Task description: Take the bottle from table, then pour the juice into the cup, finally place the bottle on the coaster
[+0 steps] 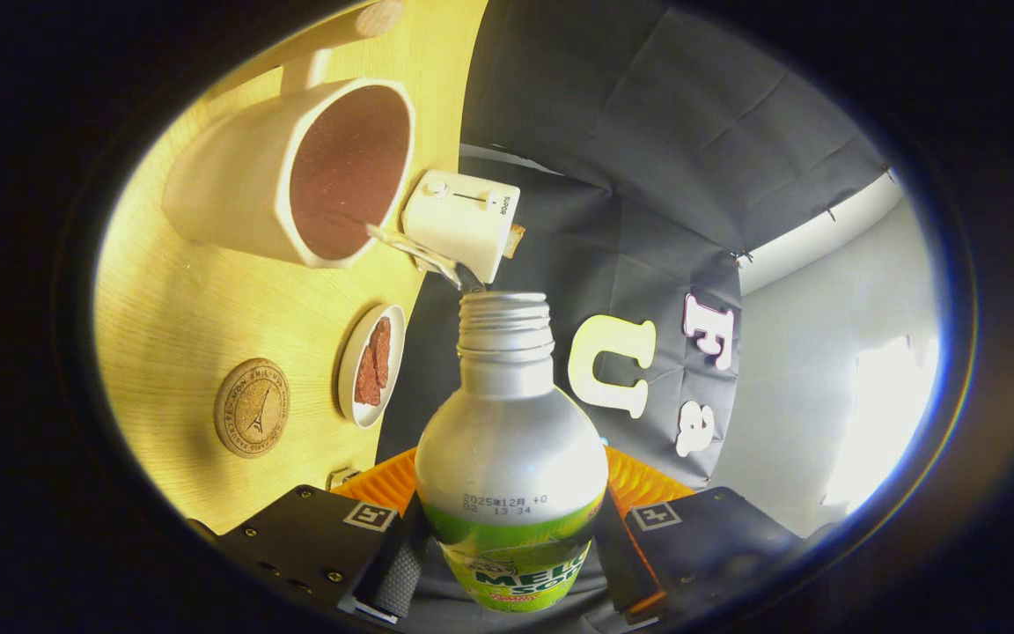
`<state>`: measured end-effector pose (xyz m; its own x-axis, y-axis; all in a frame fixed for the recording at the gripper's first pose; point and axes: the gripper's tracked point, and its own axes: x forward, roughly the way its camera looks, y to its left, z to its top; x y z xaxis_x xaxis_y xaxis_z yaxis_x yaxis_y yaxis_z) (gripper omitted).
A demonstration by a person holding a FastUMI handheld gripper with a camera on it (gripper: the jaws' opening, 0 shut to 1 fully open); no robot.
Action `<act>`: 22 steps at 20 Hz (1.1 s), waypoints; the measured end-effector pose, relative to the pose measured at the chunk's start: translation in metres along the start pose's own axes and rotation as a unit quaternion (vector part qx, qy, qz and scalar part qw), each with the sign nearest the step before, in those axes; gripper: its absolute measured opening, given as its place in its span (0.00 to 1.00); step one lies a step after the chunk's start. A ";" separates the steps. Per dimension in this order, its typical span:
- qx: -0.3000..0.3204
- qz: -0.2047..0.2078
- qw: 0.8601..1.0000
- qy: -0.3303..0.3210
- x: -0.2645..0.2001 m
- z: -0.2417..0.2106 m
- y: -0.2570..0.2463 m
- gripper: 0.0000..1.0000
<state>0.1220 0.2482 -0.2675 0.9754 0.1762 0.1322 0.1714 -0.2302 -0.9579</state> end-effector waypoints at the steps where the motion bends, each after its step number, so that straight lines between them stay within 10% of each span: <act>1: -0.001 0.000 1.000 -0.002 -0.001 0.000 0.000 0.81; 22: -0.066 -0.011 0.998 -0.011 0.001 0.011 -0.012 0.81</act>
<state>0.1188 0.2620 -0.2583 0.9681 0.2034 0.1465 0.2117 -0.3500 -0.9125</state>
